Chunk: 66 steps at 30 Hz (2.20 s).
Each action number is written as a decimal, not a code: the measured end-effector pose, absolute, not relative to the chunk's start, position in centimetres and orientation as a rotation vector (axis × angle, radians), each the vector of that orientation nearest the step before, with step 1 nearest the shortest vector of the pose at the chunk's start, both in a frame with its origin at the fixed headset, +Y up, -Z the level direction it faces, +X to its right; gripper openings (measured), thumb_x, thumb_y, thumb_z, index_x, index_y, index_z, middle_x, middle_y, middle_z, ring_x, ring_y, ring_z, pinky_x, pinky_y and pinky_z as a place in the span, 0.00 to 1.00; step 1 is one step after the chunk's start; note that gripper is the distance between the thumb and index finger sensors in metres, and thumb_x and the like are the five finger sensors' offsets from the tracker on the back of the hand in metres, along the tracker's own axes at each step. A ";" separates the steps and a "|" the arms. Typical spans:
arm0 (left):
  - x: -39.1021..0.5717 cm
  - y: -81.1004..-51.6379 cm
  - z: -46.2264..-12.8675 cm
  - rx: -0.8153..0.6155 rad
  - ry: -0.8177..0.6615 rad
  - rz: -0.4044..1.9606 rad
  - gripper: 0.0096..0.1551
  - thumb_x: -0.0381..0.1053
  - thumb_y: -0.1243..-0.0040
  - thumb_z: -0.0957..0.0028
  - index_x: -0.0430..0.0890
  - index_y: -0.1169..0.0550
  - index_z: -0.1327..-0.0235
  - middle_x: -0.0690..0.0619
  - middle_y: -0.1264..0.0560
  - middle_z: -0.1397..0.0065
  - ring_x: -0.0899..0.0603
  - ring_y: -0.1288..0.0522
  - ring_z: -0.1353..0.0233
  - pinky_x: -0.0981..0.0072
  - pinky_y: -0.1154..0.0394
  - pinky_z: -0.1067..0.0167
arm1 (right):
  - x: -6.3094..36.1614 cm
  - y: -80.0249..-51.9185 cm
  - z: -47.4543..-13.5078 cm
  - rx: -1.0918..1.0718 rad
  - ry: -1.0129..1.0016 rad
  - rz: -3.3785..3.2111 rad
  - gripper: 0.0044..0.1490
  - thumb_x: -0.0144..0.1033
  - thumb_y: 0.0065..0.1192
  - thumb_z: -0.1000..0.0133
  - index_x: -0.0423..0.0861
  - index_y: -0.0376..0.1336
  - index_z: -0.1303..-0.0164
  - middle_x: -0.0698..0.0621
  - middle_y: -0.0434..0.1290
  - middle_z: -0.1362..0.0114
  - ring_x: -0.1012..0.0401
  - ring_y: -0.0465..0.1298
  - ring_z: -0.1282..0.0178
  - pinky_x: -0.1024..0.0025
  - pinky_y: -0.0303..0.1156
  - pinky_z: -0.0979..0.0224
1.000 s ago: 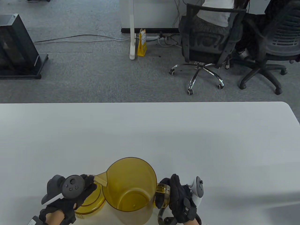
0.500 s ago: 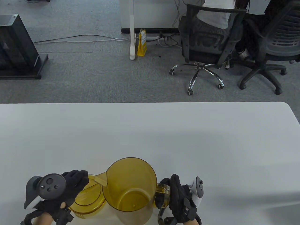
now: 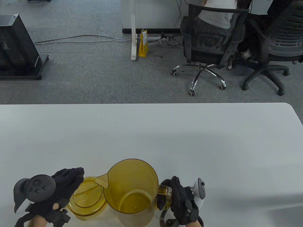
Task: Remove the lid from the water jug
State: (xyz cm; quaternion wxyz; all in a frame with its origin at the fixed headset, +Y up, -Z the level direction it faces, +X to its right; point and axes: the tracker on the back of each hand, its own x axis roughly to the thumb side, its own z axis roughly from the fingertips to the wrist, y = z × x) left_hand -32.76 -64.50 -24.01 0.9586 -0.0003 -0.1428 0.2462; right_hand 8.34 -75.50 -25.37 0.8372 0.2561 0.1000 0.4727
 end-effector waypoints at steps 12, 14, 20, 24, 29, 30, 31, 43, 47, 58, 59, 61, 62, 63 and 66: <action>-31.3 -67.3 -24.4 -0.083 -0.299 0.406 0.32 0.59 0.48 0.43 0.43 0.19 0.35 0.38 0.20 0.31 0.31 0.29 0.28 0.38 0.34 0.32 | 8.6 -75.3 -25.4 0.556 0.181 1.029 0.38 0.60 0.43 0.34 0.39 0.74 0.53 0.46 0.80 0.63 0.57 0.84 0.70 0.59 0.75 0.59; -31.0 -67.3 -24.3 -0.089 -0.304 0.379 0.32 0.59 0.48 0.43 0.44 0.19 0.35 0.38 0.21 0.30 0.31 0.30 0.27 0.38 0.35 0.32 | 8.8 -74.8 -25.4 0.585 0.159 1.074 0.38 0.60 0.44 0.34 0.39 0.74 0.53 0.45 0.79 0.62 0.56 0.84 0.69 0.57 0.75 0.58; -30.9 -67.4 -24.2 -0.094 -0.310 0.389 0.32 0.59 0.48 0.43 0.44 0.19 0.35 0.37 0.21 0.30 0.30 0.30 0.27 0.37 0.35 0.31 | 10.3 -73.3 -25.3 0.606 0.004 1.266 0.35 0.57 0.48 0.35 0.39 0.75 0.54 0.43 0.80 0.61 0.52 0.83 0.66 0.53 0.74 0.57; -31.4 -67.6 -24.4 -0.095 -0.297 0.415 0.32 0.59 0.48 0.43 0.44 0.19 0.35 0.37 0.22 0.29 0.30 0.31 0.27 0.36 0.36 0.31 | 11.8 -72.1 -25.2 0.585 -0.124 1.352 0.36 0.57 0.49 0.35 0.37 0.74 0.51 0.41 0.79 0.59 0.50 0.82 0.64 0.51 0.73 0.55; -32.2 -68.1 -24.8 -0.056 -0.285 0.460 0.31 0.59 0.47 0.44 0.44 0.19 0.35 0.37 0.23 0.28 0.30 0.34 0.24 0.35 0.40 0.29 | 13.4 -70.6 -24.9 0.542 -0.298 1.516 0.38 0.54 0.50 0.36 0.32 0.74 0.48 0.36 0.78 0.58 0.45 0.81 0.62 0.46 0.71 0.55; -32.4 -68.2 -24.8 -0.066 -0.280 0.473 0.31 0.59 0.47 0.44 0.44 0.19 0.35 0.37 0.23 0.28 0.30 0.35 0.24 0.35 0.41 0.28 | 13.6 -70.2 -24.9 0.548 -0.318 1.594 0.39 0.54 0.50 0.37 0.31 0.74 0.48 0.35 0.78 0.58 0.44 0.81 0.62 0.44 0.70 0.55; -32.6 -68.3 -24.9 -0.068 -0.275 0.483 0.31 0.59 0.47 0.44 0.44 0.19 0.35 0.37 0.23 0.28 0.30 0.35 0.24 0.35 0.41 0.28 | 13.7 -69.8 -24.8 0.563 -0.320 1.658 0.39 0.54 0.51 0.37 0.30 0.74 0.47 0.33 0.78 0.58 0.42 0.81 0.62 0.43 0.70 0.55; -32.9 -69.4 -25.5 -0.099 -0.243 0.436 0.32 0.59 0.48 0.44 0.44 0.19 0.34 0.37 0.25 0.26 0.30 0.36 0.23 0.34 0.42 0.28 | 13.3 -67.3 -24.3 0.633 -0.216 2.558 0.40 0.50 0.53 0.38 0.28 0.71 0.38 0.25 0.74 0.45 0.33 0.75 0.47 0.34 0.63 0.44; -33.0 -69.7 -25.7 -0.111 -0.242 0.439 0.32 0.59 0.48 0.44 0.44 0.20 0.34 0.38 0.26 0.24 0.30 0.38 0.22 0.34 0.44 0.27 | 13.3 -68.7 -25.0 0.611 -0.149 2.600 0.41 0.49 0.54 0.39 0.26 0.71 0.38 0.22 0.72 0.42 0.29 0.72 0.44 0.32 0.60 0.42; -32.8 -69.8 -25.6 -0.135 -0.245 0.420 0.32 0.59 0.48 0.43 0.45 0.20 0.33 0.38 0.28 0.23 0.30 0.39 0.21 0.34 0.45 0.27 | 13.1 -69.1 -25.1 0.536 -0.182 2.723 0.41 0.49 0.54 0.39 0.26 0.69 0.35 0.21 0.67 0.35 0.27 0.66 0.36 0.30 0.55 0.37; -32.8 -69.8 -25.6 -0.136 -0.245 0.418 0.32 0.59 0.48 0.43 0.45 0.20 0.33 0.38 0.28 0.23 0.30 0.39 0.21 0.34 0.45 0.27 | 13.1 -69.1 -25.1 0.540 -0.188 2.724 0.41 0.49 0.54 0.39 0.26 0.69 0.34 0.21 0.67 0.35 0.28 0.66 0.36 0.30 0.55 0.37; -32.8 -69.9 -25.6 -0.135 -0.245 0.417 0.32 0.59 0.48 0.43 0.45 0.20 0.33 0.38 0.28 0.23 0.30 0.39 0.21 0.34 0.45 0.27 | 13.1 -69.2 -25.1 0.546 -0.185 2.720 0.41 0.49 0.53 0.39 0.26 0.69 0.34 0.21 0.67 0.35 0.28 0.66 0.36 0.30 0.55 0.37; -32.8 -69.9 -25.6 -0.136 -0.244 0.418 0.32 0.59 0.48 0.43 0.45 0.20 0.33 0.38 0.28 0.23 0.30 0.39 0.21 0.34 0.45 0.27 | 13.0 -69.2 -25.1 0.549 -0.179 2.715 0.41 0.49 0.53 0.39 0.26 0.69 0.34 0.21 0.67 0.35 0.28 0.66 0.36 0.30 0.55 0.37; -32.8 -69.9 -25.6 -0.139 -0.243 0.420 0.32 0.60 0.48 0.43 0.45 0.20 0.33 0.38 0.28 0.23 0.30 0.39 0.21 0.34 0.45 0.27 | 13.0 -69.3 -25.1 0.554 -0.169 2.710 0.41 0.49 0.53 0.39 0.27 0.69 0.34 0.21 0.67 0.35 0.28 0.66 0.36 0.30 0.55 0.37; -32.8 -69.9 -25.6 -0.150 -0.239 0.421 0.32 0.60 0.48 0.43 0.44 0.20 0.32 0.38 0.28 0.23 0.30 0.39 0.21 0.34 0.45 0.27 | 12.9 -69.5 -25.2 0.558 -0.151 2.714 0.41 0.49 0.52 0.38 0.27 0.69 0.34 0.22 0.67 0.35 0.28 0.66 0.36 0.30 0.55 0.37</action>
